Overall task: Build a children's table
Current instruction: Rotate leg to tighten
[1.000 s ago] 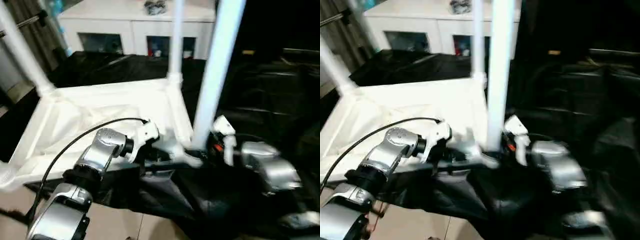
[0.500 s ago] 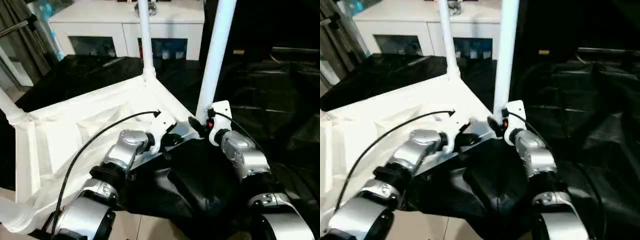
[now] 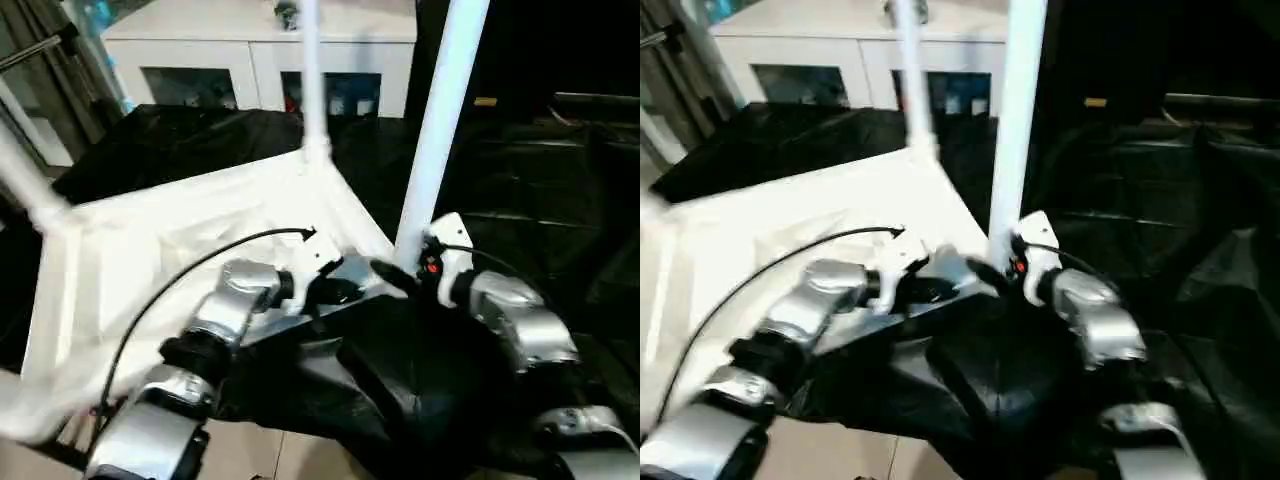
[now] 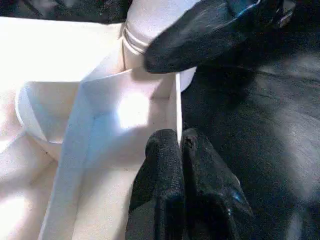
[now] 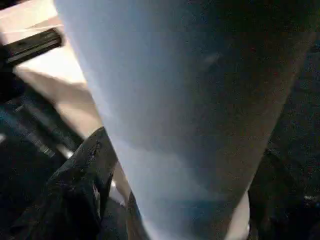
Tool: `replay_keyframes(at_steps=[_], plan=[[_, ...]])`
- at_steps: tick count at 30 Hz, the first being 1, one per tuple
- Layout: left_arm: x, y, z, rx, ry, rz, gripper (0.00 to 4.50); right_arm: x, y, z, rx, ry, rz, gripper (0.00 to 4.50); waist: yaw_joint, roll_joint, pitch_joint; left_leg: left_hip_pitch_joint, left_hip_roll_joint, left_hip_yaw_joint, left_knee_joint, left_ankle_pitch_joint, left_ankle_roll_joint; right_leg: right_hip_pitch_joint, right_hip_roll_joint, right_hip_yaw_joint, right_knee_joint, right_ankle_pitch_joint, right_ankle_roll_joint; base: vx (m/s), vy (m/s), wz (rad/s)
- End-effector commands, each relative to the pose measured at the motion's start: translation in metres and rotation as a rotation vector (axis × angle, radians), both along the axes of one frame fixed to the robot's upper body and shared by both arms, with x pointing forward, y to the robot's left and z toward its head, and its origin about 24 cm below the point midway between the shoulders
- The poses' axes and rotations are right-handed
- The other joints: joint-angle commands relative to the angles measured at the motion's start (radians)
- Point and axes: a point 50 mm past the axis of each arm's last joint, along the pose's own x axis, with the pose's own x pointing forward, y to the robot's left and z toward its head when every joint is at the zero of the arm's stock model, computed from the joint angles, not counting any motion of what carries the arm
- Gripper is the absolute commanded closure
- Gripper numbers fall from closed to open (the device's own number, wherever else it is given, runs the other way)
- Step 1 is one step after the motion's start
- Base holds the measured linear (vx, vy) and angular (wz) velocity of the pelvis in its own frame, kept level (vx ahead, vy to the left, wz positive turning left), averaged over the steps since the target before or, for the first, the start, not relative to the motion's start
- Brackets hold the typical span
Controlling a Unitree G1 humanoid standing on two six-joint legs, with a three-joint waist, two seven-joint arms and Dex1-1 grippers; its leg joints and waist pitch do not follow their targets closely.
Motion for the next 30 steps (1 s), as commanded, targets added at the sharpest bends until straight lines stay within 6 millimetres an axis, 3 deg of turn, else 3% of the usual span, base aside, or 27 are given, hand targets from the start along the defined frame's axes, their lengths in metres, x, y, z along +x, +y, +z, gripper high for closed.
replay_keyframes(at_steps=[1, 11, 18, 21, 22, 24, 25, 28, 30], plan=[[-0.012, -0.019, 0.005, -0.027, 0.012, -0.2, 4.5, -0.014, 0.026, -0.002, 0.02, 0.038, 0.231, 0.83, 0.004, -0.015, -0.054, 0.014, 0.099, -0.045, -0.065, -0.17, 0.108, 0.04, -0.107, 0.055, -0.066, -0.149, -0.248, 0.0, 0.0, 0.0], [-0.018, -0.008, 0.003, 0.002, 0.057, -0.271, 4.5, -0.027, 0.023, -0.002, 0.02, 0.092, 0.339, 1.65, 0.017, -0.016, -0.054, 0.018, 0.1, -0.045, -0.069, -0.17, 0.084, 0.035, -0.108, 0.057, -0.066, -0.163, -0.242, 0.0, 0.0, 0.0], [-0.019, -0.011, 0.003, -0.012, 0.049, -0.254, 4.5, -0.033, 0.029, -0.008, 0.028, 0.11, 0.34, 1.9, 0.018, -0.019, -0.052, 0.017, 0.098, -0.044, -0.068, -0.176, 0.082, 0.035, -0.109, 0.058, -0.07, -0.191, -0.235, 0.0, 0.0, 0.0], [-0.014, -0.015, 0.004, -0.02, 0.02, -0.202, 4.5, -0.026, 0.03, -0.012, 0.002, 0.082, 0.258, 1.91, 0.012, -0.019, -0.05, 0.018, 0.096, -0.046, -0.07, -0.198, 0.066, 0.032, -0.11, 0.057, -0.076, -0.235, -0.225, 0.0, 0.0, 0.0], [-0.008, -0.019, 0.005, -0.024, 0.001, -0.127, 4.5, -0.014, 0.03, -0.018, -0.042, 0.054, 0.102, 1.92, 0.007, -0.02, -0.046, 0.021, 0.096, -0.046, -0.072, -0.213, 0.051, 0.027, -0.11, 0.058, -0.08, -0.271, -0.221, 0.0, 0.0, 0.0], [-0.005, -0.02, 0.005, -0.026, -0.008, -0.094, 4.5, -0.008, 0.028, -0.022, -0.052, 0.061, 0.017, 1.92, -0.001, -0.019, -0.041, 0.027, 0.092, -0.051, -0.074, -0.276, 0.022, 0.025, -0.112, 0.057, -0.089, -0.379, -0.205, 0.0, 0.0, 0.0], [0.003, -0.028, 0.006, -0.024, -0.025, 0.009, 4.5, 0.005, 0.026, -0.028, -0.056, 0.086, -0.191, 1.92, -0.006, -0.018, -0.04, 0.029, 0.091, -0.054, -0.076, -0.295, 0.007, 0.023, -0.112, 0.059, -0.093, -0.417, -0.191, 0.0, 0.0, 0.0], [0.01, -0.039, 0.005, -0.018, -0.028, 0.129, 4.5, 0.014, 0.031, -0.032, -0.031, 0.114, -0.36, 1.92, -0.026, -0.013, -0.041, 0.038, 0.091, -0.059, -0.08, -0.353, -0.029, 0.019, -0.109, 0.059, -0.094, -0.41, -0.193, 0.0, 0.0, 0.0], [0.012, -0.041, 0.005, -0.017, -0.028, 0.157, 4.5, 0.016, 0.032, -0.033, -0.025, 0.124, -0.406, 1.92, -0.03, -0.017, -0.044, 0.023, 0.09, -0.059, -0.081, -0.32, -0.009, 0.03, -0.111, 0.062, -0.09, -0.349, -0.2, 0.0, 0.0, 0.0]])
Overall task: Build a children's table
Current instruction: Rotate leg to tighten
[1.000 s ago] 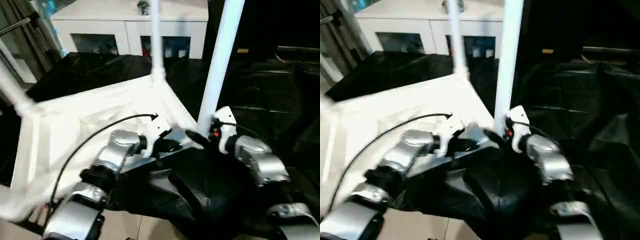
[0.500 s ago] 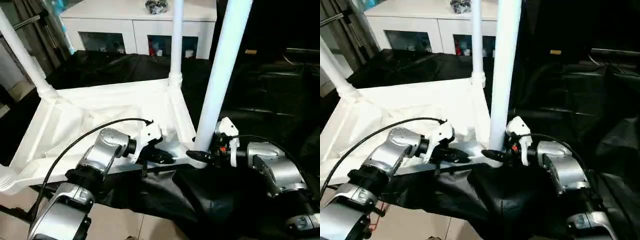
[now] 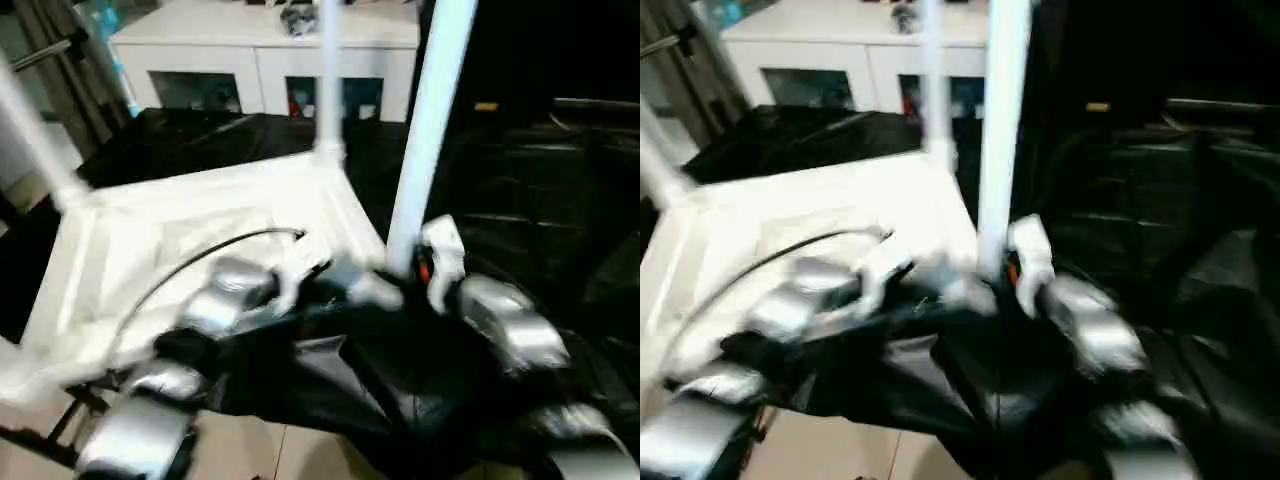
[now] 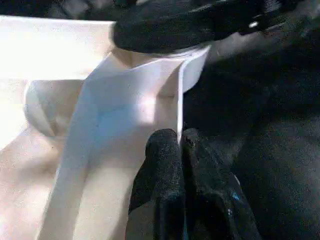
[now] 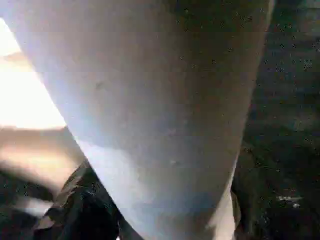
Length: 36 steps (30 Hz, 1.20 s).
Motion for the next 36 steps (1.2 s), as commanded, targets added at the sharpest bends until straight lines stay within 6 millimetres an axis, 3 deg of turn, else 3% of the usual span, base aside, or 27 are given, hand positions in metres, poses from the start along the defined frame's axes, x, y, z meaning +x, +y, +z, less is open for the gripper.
replay_keyframes(at_steps=[1, 4, 5, 9, 11, 14, 19, 21, 25, 36], plan=[[0.0, -0.025, 0.007, -0.044, -0.013, -0.002, 4.5, -0.007, 0.019, -0.025, -0.008, 0.134, -0.034, 1.92, -0.006, -0.012, -0.05, 0.015, 0.092, -0.056, -0.08, -0.282, 0.014, 0.023, -0.11, 0.059, -0.082, -0.275, -0.22, 0.0, 0.0, 0.0], [0.003, -0.031, 0.008, -0.052, -0.023, 0.064, 4.5, -0.006, 0.029, -0.025, 0.0, 0.138, -0.06, 1.92, -0.011, -0.016, -0.054, 0.008, 0.086, -0.049, -0.07, -0.204, 0.065, 0.03, -0.111, 0.057, -0.077, -0.177, -0.249, 0.0, 0.0, 0.0], [0.004, -0.035, 0.008, -0.06, -0.028, 0.076, 4.5, -0.005, 0.036, -0.025, 0.013, 0.138, -0.061, 1.36, -0.008, -0.018, -0.054, 0.01, 0.086, -0.048, -0.068, -0.197, 0.074, 0.03, -0.111, 0.057, -0.078, -0.174, -0.251, 0.0, 0.0, 0.0], [0.001, -0.042, 0.009, -0.075, -0.029, 0.04, 4.5, -0.003, 0.046, -0.021, 0.047, 0.119, -0.02, 1.15, -0.007, -0.016, -0.052, 0.006, 0.089, -0.051, -0.07, -0.185, 0.097, 0.032, -0.11, 0.052, -0.079, -0.209, -0.243, 0.0, 0.0, 0.0], [-0.001, -0.041, 0.009, -0.074, -0.031, 0.012, 4.5, -0.003, 0.044, -0.018, 0.033, 0.096, 0.015, 0.85, -0.009, -0.015, -0.052, 0.007, 0.092, -0.052, -0.073, -0.203, 0.092, 0.031, -0.108, 0.052, -0.079, -0.217, -0.241, 0.0, 0.0, 0.0], [-0.005, -0.033, 0.007, -0.065, -0.023, -0.069, 4.5, -0.007, 0.038, -0.01, 0.016, 0.056, 0.155, 0.8, -0.007, -0.015, -0.054, 0.006, 0.094, -0.053, -0.073, -0.188, 0.098, 0.036, -0.109, 0.052, -0.073, -0.168, -0.249, 0.0, 0.0, 0.0], [-0.012, -0.024, 0.004, -0.052, -0.002, -0.173, 4.5, -0.016, 0.028, -0.002, 0.016, 0.027, 0.342, 0.8, 0.004, -0.014, -0.061, 0.0, 0.095, -0.047, -0.06, -0.109, 0.155, 0.043, -0.109, 0.048, -0.055, -0.023, -0.277, 0.0, 0.0, 0.0], [-0.015, -0.018, 0.003, -0.045, 0.008, -0.227, 4.5, -0.024, 0.022, 0.001, 0.021, 0.026, 0.452, 0.8, 0.011, -0.013, -0.057, 0.001, 0.098, -0.045, -0.061, -0.12, 0.164, 0.039, -0.109, 0.048, -0.059, -0.048, -0.273, 0.0, 0.0, 0.0], [-0.019, -0.005, 0.001, -0.025, 0.029, -0.304, 4.5, -0.042, 0.013, 0.004, 0.019, 0.061, 0.653, 0.8, 0.025, -0.015, -0.054, 0.006, 0.102, -0.045, -0.067, -0.165, 0.132, 0.035, -0.107, 0.049, -0.065, -0.141, -0.258, 0.0, 0.0, 0.0], [-0.027, 0.018, 0.001, 0.006, 0.087, -0.412, 4.5, -0.066, 0.013, 0.001, 0.016, 0.159, 0.853, 1.57, 0.04, -0.015, -0.053, 0.011, 0.103, -0.045, -0.072, -0.172, 0.094, 0.029, -0.108, 0.053, -0.065, -0.16, -0.252, 0.0, 0.0, 0.0]])
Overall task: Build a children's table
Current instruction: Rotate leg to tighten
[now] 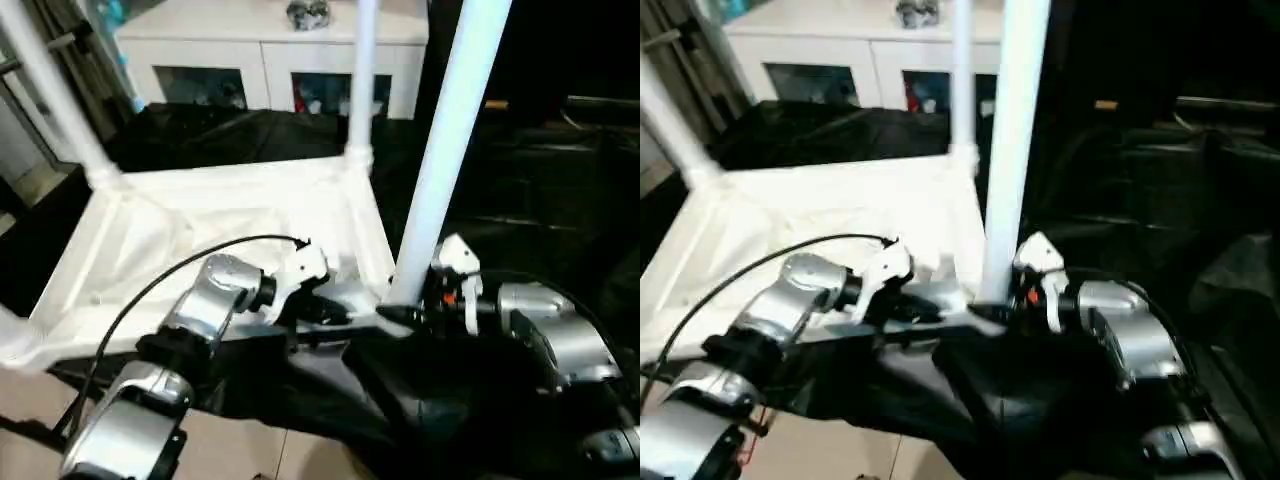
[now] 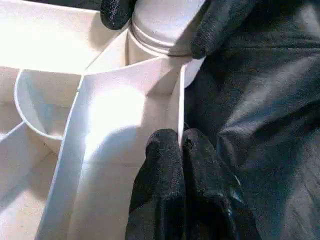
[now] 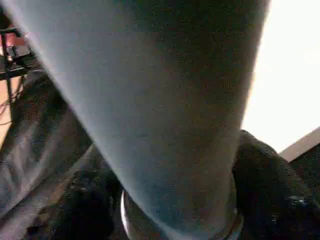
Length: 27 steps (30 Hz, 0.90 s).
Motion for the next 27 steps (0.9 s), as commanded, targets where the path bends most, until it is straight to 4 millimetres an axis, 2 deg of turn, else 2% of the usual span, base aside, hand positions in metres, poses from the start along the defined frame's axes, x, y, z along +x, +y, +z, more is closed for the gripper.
replay_keyframes(at_steps=[1, 5, 9, 11, 12, 13, 14, 15, 16, 18, 19, 21, 22, 23, 24, 26, 27], plan=[[-0.007, -0.017, -0.002, -0.02, 0.025, -0.059, 4.5, -0.016, 0.034, -0.011, 0.03, 0.083, 0.191, 1.71, 0.001, -0.019, -0.052, 0.016, 0.1, -0.045, -0.069, -0.168, 0.084, 0.034, -0.11, 0.057, -0.063, -0.163, -0.246, 0.0, 0.0, 0.0], [-0.009, -0.016, -0.002, -0.025, 0.033, -0.069, 4.5, -0.018, 0.036, -0.011, 0.03, 0.087, 0.2, 1.89, 0.001, -0.02, -0.053, 0.015, 0.1, -0.045, -0.068, -0.158, 0.085, 0.034, -0.111, 0.057, -0.061, -0.152, -0.245, 0.0, 0.0, 0.0], [-0.007, -0.02, -0.002, -0.043, 0.013, -0.026, 4.5, -0.012, 0.04, -0.014, 0.035, 0.065, 0.127, 1.94, -0.001, -0.02, -0.051, 0.015, 0.098, -0.045, -0.068, -0.163, 0.081, 0.032, -0.111, 0.057, -0.064, -0.176, -0.239, 0.0, 0.0, 0.0], [-0.002, -0.024, -0.001, -0.06, -0.008, 0.044, 4.5, -0.002, 0.044, -0.018, 0.023, 0.023, -0.003, 1.95, -0.008, -0.019, -0.046, 0.016, 0.095, -0.046, -0.071, -0.202, 0.062, 0.027, -0.112, 0.057, -0.072, -0.244, -0.229, 0.0, 0.0, 0.0], [0.0, -0.026, -0.001, -0.065, -0.013, 0.069, 4.5, 0.002, 0.044, -0.019, 0.016, 0.014, -0.047, 1.95, -0.013, -0.02, -0.042, 0.019, 0.093, -0.048, -0.074, -0.236, 0.044, 0.027, -0.112, 0.056, -0.078, -0.311, -0.219, 0.0, 0.0, 0.0], [0.004, -0.03, 0.001, -0.083, -0.02, 0.133, 4.5, 0.012, 0.046, -0.024, -0.005, -0.012, -0.173, 1.96, -0.02, -0.023, -0.04, 0.024, 0.092, -0.051, -0.075, -0.267, 0.025, 0.023, -0.113, 0.057, -0.084, -0.372, -0.207, 0.0, 0.0, 0.0], [0.004, -0.03, 0.001, -0.084, -0.02, 0.139, 4.5, 0.013, 0.046, -0.024, -0.006, -0.012, -0.182, 1.96, -0.024, -0.021, -0.038, 0.024, 0.092, -0.053, -0.076, -0.282, 0.014, 0.021, -0.114, 0.057, -0.086, -0.398, -0.203, 0.0, 0.0, 0.0], [0.008, -0.033, 0.001, -0.084, -0.027, 0.197, 4.5, 0.019, 0.048, -0.027, -0.012, -0.012, -0.265, 1.96, -0.029, -0.021, -0.038, 0.026, 0.091, -0.055, -0.078, -0.296, 0.007, 0.021, -0.113, 0.057, -0.089, -0.421, -0.196, 0.0, 0.0, 0.0], [0.01, -0.034, 0.001, -0.083, -0.03, 0.221, 4.5, 0.021, 0.05, -0.028, -0.011, -0.009, -0.301, 1.96, -0.042, -0.02, -0.039, 0.025, 0.092, -0.058, -0.08, -0.32, -0.009, 0.02, -0.111, 0.058, -0.088, -0.429, -0.19, 0.0, 0.0, 0.0], [0.015, -0.04, 0.0, -0.073, -0.038, 0.31, 4.5, 0.028, 0.059, -0.033, 0.0, 0.015, -0.411, 2.02, -0.05, -0.018, -0.04, 0.025, 0.092, -0.059, -0.081, -0.32, -0.011, 0.02, -0.11, 0.06, -0.085, -0.389, -0.198, 0.0, 0.0, 0.0], [0.017, -0.044, 0.0, -0.072, -0.043, 0.353, 4.5, 0.03, 0.064, -0.035, 0.003, 0.029, -0.45, 2.08, -0.06, -0.015, -0.041, 0.023, 0.092, -0.059, -0.083, -0.322, -0.013, 0.021, -0.108, 0.059, -0.083, -0.357, -0.21, 0.0, 0.0, 0.0], [0.02, -0.049, 0.001, -0.073, -0.047, 0.435, 4.5, 0.033, 0.071, -0.037, -0.005, 0.029, -0.503, 2.15, -0.063, -0.016, -0.043, 0.025, 0.09, -0.057, -0.081, -0.315, -0.011, 0.021, -0.109, 0.06, -0.083, -0.328, -0.219, 0.0, 0.0, 0.0], [0.02, -0.054, 0.001, -0.076, -0.051, 0.454, 4.5, 0.035, 0.075, -0.037, -0.008, 0.029, -0.528, 2.17, -0.061, -0.018, -0.045, 0.021, 0.087, -0.053, -0.075, -0.283, 0.011, 0.025, -0.112, 0.062, -0.083, -0.298, -0.223, 0.0, 0.0, 0.0], [0.019, -0.06, 0.002, -0.078, -0.056, 0.468, 4.5, 0.036, 0.08, -0.038, -0.004, 0.021, -0.543, 2.17, -0.06, -0.017, -0.046, 0.02, 0.087, -0.053, -0.074, -0.274, 0.017, 0.025, -0.111, 0.061, -0.083, -0.291, -0.225, 0.0, 0.0, 0.0], [0.018, -0.062, 0.002, -0.085, -0.056, 0.471, 4.5, 0.037, 0.083, -0.036, 0.003, 0.01, -0.541, 2.17, -0.06, -0.022, -0.047, 0.017, 0.087, -0.052, -0.074, -0.263, 0.028, 0.027, -0.111, 0.06, -0.083, -0.283, -0.226, 0.0, 0.0, 0.0], [0.018, -0.063, 0.003, -0.092, -0.056, 0.471, 4.5, 0.038, 0.084, -0.035, 0.014, 0.004, -0.541, 2.17, -0.055, -0.021, -0.046, 0.017, 0.088, -0.051, -0.073, -0.256, 0.04, 0.027, -0.111, 0.059, -0.084, -0.281, -0.223, 0.0, 0.0, 0.0], [0.017, -0.065, 0.004, -0.105, -0.053, 0.459, 4.5, 0.039, 0.085, -0.031, 0.059, 0.005, -0.527, 1.94, -0.055, -0.021, -0.046, 0.016, 0.087, -0.051, -0.073, -0.253, 0.044, 0.029, -0.11, 0.059, -0.084, -0.28, -0.222, 0.0, 0.0, 0.0]])
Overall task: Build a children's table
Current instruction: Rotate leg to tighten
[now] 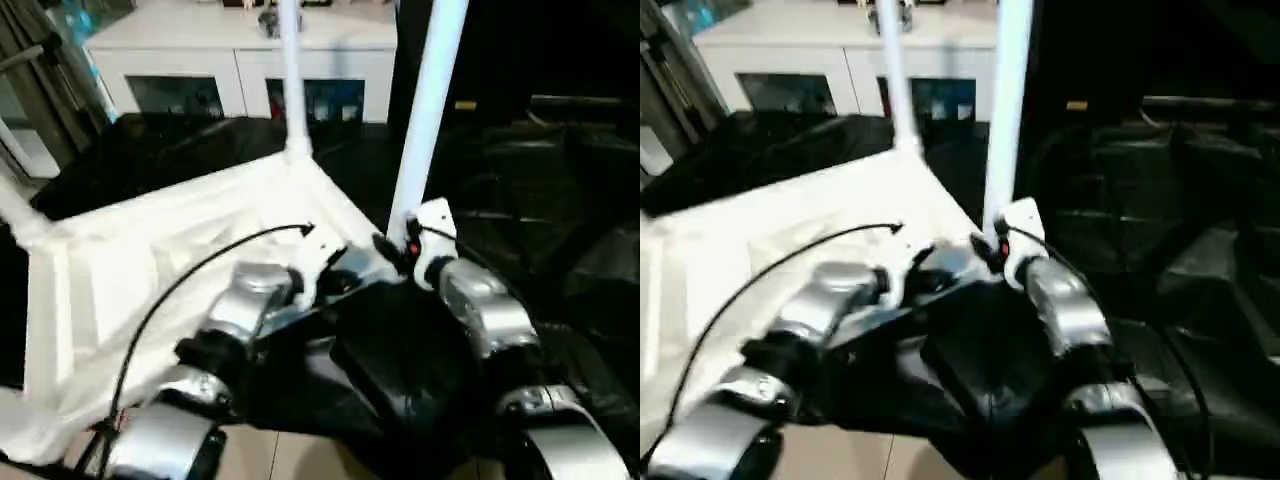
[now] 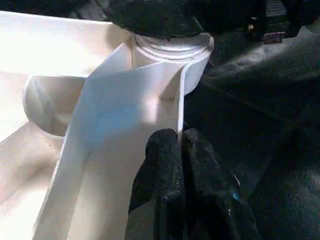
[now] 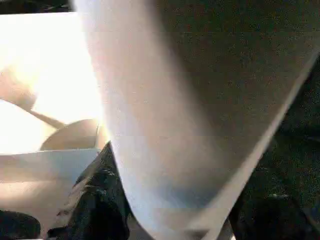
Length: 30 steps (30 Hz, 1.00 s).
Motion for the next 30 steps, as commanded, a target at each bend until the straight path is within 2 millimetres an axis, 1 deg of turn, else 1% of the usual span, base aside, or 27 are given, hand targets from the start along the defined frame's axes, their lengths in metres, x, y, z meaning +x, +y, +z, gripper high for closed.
replay_keyframes(at_steps=[1, 3, 4, 6, 7, 9, 10, 11, 12, 13, 14, 15, 16, 17, 18, 19, 20, 21, 23, 24, 25, 27, 28, 29, 30], plan=[[-0.003, -0.027, 0.009, -0.051, -0.024, -0.047, 4.5, -0.02, 0.05, -0.027, 0.125, 0.147, 0.179, 1.8, 0.002, -0.016, -0.045, 0.01, 0.09, -0.051, -0.075, -0.243, 0.059, 0.025, -0.11, 0.058, -0.081, -0.266, -0.222, 0.0, 0.0, 0.0], [-0.005, -0.025, 0.009, -0.056, -0.026, -0.077, 4.5, -0.02, 0.048, -0.023, 0.147, 0.141, 0.217, 1.67, 0.002, -0.016, -0.044, 0.01, 0.092, -0.053, -0.077, -0.247, 0.065, 0.026, -0.11, 0.058, -0.081, -0.264, -0.224, 0.0, 0.0, 0.0], [-0.006, -0.025, 0.009, -0.059, -0.027, -0.093, 4.5, -0.02, 0.047, -0.022, 0.145, 0.135, 0.234, 1.59, 0.0, -0.016, -0.045, 0.007, 0.092, -0.053, -0.077, -0.246, 0.067, 0.027, -0.11, 0.058, -0.079, -0.259, -0.226, 0.0, 0.0, 0.0], [-0.007, -0.023, 0.009, -0.058, -0.025, -0.107, 4.5, -0.02, 0.046, -0.02, 0.142, 0.126, 0.26, 1.32, 0.0, -0.016, -0.045, 0.007, 0.092, -0.052, -0.077, -0.239, 0.068, 0.027, -0.109, 0.057, -0.078, -0.248, -0.228, 0.0, 0.0, 0.0], [-0.009, -0.02, 0.008, -0.056, -0.024, -0.135, 4.5, -0.022, 0.044, -0.017, 0.141, 0.117, 0.307, 1.24, -0.001, -0.016, -0.046, 0.006, 0.092, -0.052, -0.076, -0.23, 0.071, 0.029, -0.11, 0.058, -0.075, -0.232, -0.234, 0.0, 0.0, 0.0], [-0.012, -0.013, 0.006, -0.04, -0.022, -0.187, 4.5, -0.027, 0.039, -0.014, 0.138, 0.108, 0.416, 1.24, 0.005, -0.018, -0.05, 0.001, 0.092, -0.051, -0.071, -0.184, 0.101, 0.036, -0.113, 0.058, -0.07, -0.17, -0.242, 0.0, 0.0, 0.0], [-0.014, -0.01, 0.005, -0.037, -0.021, -0.211, 4.5, -0.03, 0.037, -0.013, 0.132, 0.109, 0.458, 1.24, 0.009, -0.016, -0.052, 0.001, 0.092, -0.049, -0.067, -0.15, 0.118, 0.037, -0.11, 0.056, -0.064, -0.125, -0.248, 0.0, 0.0, 0.0], [-0.016, -0.007, 0.004, -0.036, -0.015, -0.244, 4.5, -0.033, 0.034, -0.013, 0.126, 0.116, 0.511, 1.24, 0.011, -0.016, -0.053, 0.002, 0.094, -0.048, -0.067, -0.134, 0.124, 0.036, -0.109, 0.056, -0.06, -0.102, -0.253, 0.0, 0.0, 0.0], [-0.016, -0.007, 0.004, -0.036, -0.015, -0.244, 4.5, -0.033, 0.034, -0.013, 0.126, 0.116, 0.511, 1.24, 0.014, -0.015, -0.054, 0.002, 0.095, -0.048, -0.066, -0.121, 0.133, 0.037, -0.107, 0.054, -0.058, -0.081, -0.257, 0.0, 0.0, 0.0], [-0.018, -0.002, 0.004, -0.035, -0.012, -0.295, 4.5, -0.042, 0.028, -0.012, 0.117, 0.133, 0.611, 1.24, 0.018, -0.014, -0.055, 0.002, 0.096, -0.046, -0.063, -0.097, 0.149, 0.036, -0.107, 0.052, -0.053, -0.041, -0.268, 0.0, 0.0, 0.0], [-0.019, -0.002, 0.004, -0.036, -0.011, -0.298, 4.5, -0.042, 0.027, -0.012, 0.116, 0.134, 0.617, 1.24, 0.023, -0.016, -0.056, 0.001, 0.095, -0.045, -0.06, -0.092, 0.156, 0.038, -0.106, 0.051, -0.052, -0.034, -0.265, 0.0, 0.0, 0.0], [-0.022, 0.004, 0.005, -0.033, 0.001, -0.357, 4.5, -0.052, 0.02, -0.012, 0.098, 0.167, 0.719, 1.24, 0.03, -0.016, -0.053, 0.001, 0.096, -0.043, -0.061, -0.098, 0.162, 0.036, -0.107, 0.05, -0.054, -0.048, -0.262, 0.0, 0.0, 0.0], [-0.022, 0.004, 0.005, -0.033, 0.001, -0.357, 4.5, -0.052, 0.02, -0.012, 0.098, 0.167, 0.719, 1.24, 0.036, -0.015, -0.051, 0.003, 0.099, -0.042, -0.063, -0.115, 0.155, 0.034, -0.107, 0.051, -0.055, -0.077, -0.258, 0.0, 0.0, 0.0], [-0.023, 0.006, 0.005, -0.031, 0.005, -0.383, 4.5, -0.056, 0.017, -0.013, 0.088, 0.183, 0.756, 1.24, 0.038, -0.014, -0.049, 0.004, 0.1, -0.042, -0.065, -0.127, 0.148, 0.032, -0.107, 0.051, -0.059, -0.102, -0.255, 0.0, 0.0, 0.0], [-0.025, 0.008, 0.004, -0.029, 0.013, -0.404, 4.5, -0.06, 0.015, -0.014, 0.078, 0.196, 0.789, 1.24, 0.038, -0.016, -0.049, 0.005, 0.1, -0.042, -0.066, -0.143, 0.138, 0.032, -0.106, 0.05, -0.061, -0.128, -0.251, 0.0, 0.0, 0.0], [-0.026, 0.011, 0.004, -0.028, 0.02, -0.419, 4.5, -0.063, 0.013, -0.015, 0.068, 0.208, 0.82, 1.24, 0.039, -0.015, -0.044, 0.01, 0.102, -0.044, -0.072, -0.191, 0.108, 0.027, -0.106, 0.052, -0.068, -0.201, -0.242, 0.0, 0.0, 0.0], [-0.026, 0.014, 0.004, -0.027, 0.032, -0.435, 4.5, -0.067, 0.011, -0.015, 0.07, 0.225, 0.853, 1.24, 0.038, -0.015, -0.042, 0.01, 0.102, -0.044, -0.074, -0.208, 0.097, 0.027, -0.106, 0.052, -0.07, -0.23, -0.237, 0.0, 0.0, 0.0], [-0.026, 0.015, 0.004, -0.027, 0.037, -0.441, 4.5, -0.068, 0.01, -0.015, 0.072, 0.23, 0.862, 1.24, 0.04, -0.017, -0.041, 0.015, 0.102, -0.045, -0.076, -0.228, 0.082, 0.026, -0.106, 0.055, -0.075, -0.271, -0.225, 0.0, 0.0, 0.0], [-0.027, 0.017, 0.004, -0.025, 0.045, -0.46, 4.5, -0.071, 0.009, -0.014, 0.078, 0.244, 0.886, 1.24, 0.041, -0.015, -0.041, 0.015, 0.102, -0.046, -0.079, -0.238, 0.066, 0.025, -0.107, 0.056, -0.075, -0.299, -0.218, 0.0, 0.0, 0.0], [-0.028, 0.018, 0.004, -0.022, 0.05, -0.473, 4.5, -0.073, 0.009, -0.014, 0.078, 0.253, 0.904, 1.48, 0.041, -0.015, -0.041, 0.015, 0.103, -0.046, -0.079, -0.238, 0.062, 0.025, -0.107, 0.057, -0.075, -0.298, -0.218, 0.0, 0.0, 0.0], [-0.028, 0.019, 0.004, -0.019, 0.053, -0.483, 4.5, -0.075, 0.008, -0.014, 0.076, 0.264, 0.919, 1.54, 0.042, -0.016, -0.043, 0.016, 0.102, -0.047, -0.079, -0.231, 0.058, 0.025, -0.108, 0.058, -0.074, -0.284, -0.221, 0.0, 0.0, 0.0], [-0.028, 0.02, 0.005, -0.019, 0.054, -0.488, 4.5, -0.076, 0.008, -0.014, 0.072, 0.275, 0.933, 1.59, 0.044, -0.016, -0.043, 0.015, 0.102, -0.046, -0.078, -0.218, 0.059, 0.025, -0.108, 0.058, -0.073, -0.269, -0.22, 0.0, 0.0, 0.0], [-0.028, 0.02, 0.005, -0.02, 0.055, -0.491, 4.5, -0.076, 0.007, -0.013, 0.072, 0.278, 0.936, 1.71, 0.045, -0.017, -0.045, 0.014, 0.1, -0.045, -0.076, -0.205, 0.063, 0.026, -0.108, 0.059, -0.071, -0.25, -0.225, 0.0, 0.0, 0.0], [-0.028, 0.021, 0.005, -0.02, 0.055, -0.493, 4.5, -0.077, 0.007, -0.013, 0.072, 0.279, 0.938, 1.71, 0.047, -0.017, -0.045, 0.013, 0.1, -0.044, -0.075, -0.194, 0.068, 0.026, -0.108, 0.058, -0.07, -0.237, -0.227, 0.0, 0.0, 0.0], [-0.028, 0.021, 0.006, -0.02, 0.056, -0.495, 4.5, -0.077, 0.007, -0.013, 0.073, 0.281, 0.939, 1.85, 0.05, -0.016, -0.047, 0.013, 0.1, -0.044, -0.073, -0.182, 0.073, 0.027, -0.11, 0.058, -0.069, -0.224, -0.229, 0.0, 0.0, 0.0]])
